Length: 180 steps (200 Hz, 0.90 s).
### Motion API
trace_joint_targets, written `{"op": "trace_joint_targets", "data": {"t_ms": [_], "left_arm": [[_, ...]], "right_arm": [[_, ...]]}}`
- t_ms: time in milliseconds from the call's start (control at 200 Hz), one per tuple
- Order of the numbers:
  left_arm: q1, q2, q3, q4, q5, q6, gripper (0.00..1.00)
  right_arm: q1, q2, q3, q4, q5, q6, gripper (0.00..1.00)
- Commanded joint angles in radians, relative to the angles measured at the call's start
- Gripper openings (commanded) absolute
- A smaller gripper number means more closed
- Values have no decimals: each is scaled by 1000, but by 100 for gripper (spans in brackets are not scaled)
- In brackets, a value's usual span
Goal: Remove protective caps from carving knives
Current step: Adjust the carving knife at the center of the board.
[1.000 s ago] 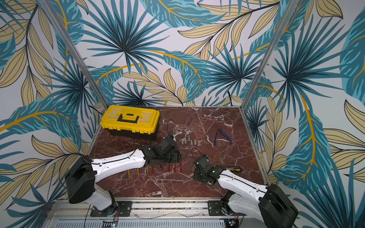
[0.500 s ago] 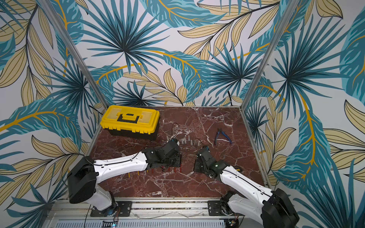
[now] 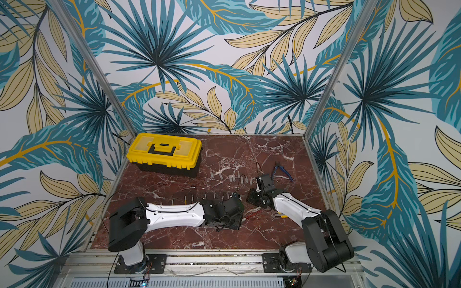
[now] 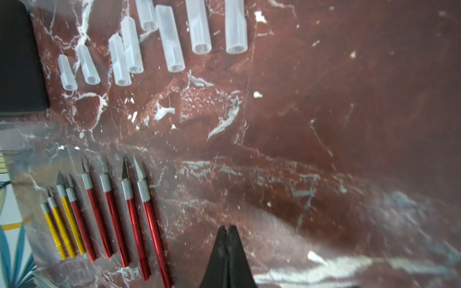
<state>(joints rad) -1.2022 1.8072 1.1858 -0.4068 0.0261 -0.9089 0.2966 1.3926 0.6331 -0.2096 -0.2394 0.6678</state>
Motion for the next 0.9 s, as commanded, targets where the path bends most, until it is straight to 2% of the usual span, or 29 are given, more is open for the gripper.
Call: {"op": "trace_joint_targets", "data": {"t_ms": [0,245,466,636,766,896], "left_arm": [[-10,32,67,14,21,-2,0],[-16,95,104,20,61,-9,0],[2,156,125,19,109,-25,0],[33,161,105,19,96,-71,0],[56,155,99,19,84,-69,0],[84,159,104,19,74,-61,0]], "right_arm": [[-30,26,-1,55,-85,9,0],[-90,25,-6,35,-95,-17,0],[-104,17,-13,17,-94,-29,0],[-104,22,-32,11,-83,-38,0],[-104,47,-63,68,-132,-25,0],[-104,81,-70,81,-124,-27,0]]}}
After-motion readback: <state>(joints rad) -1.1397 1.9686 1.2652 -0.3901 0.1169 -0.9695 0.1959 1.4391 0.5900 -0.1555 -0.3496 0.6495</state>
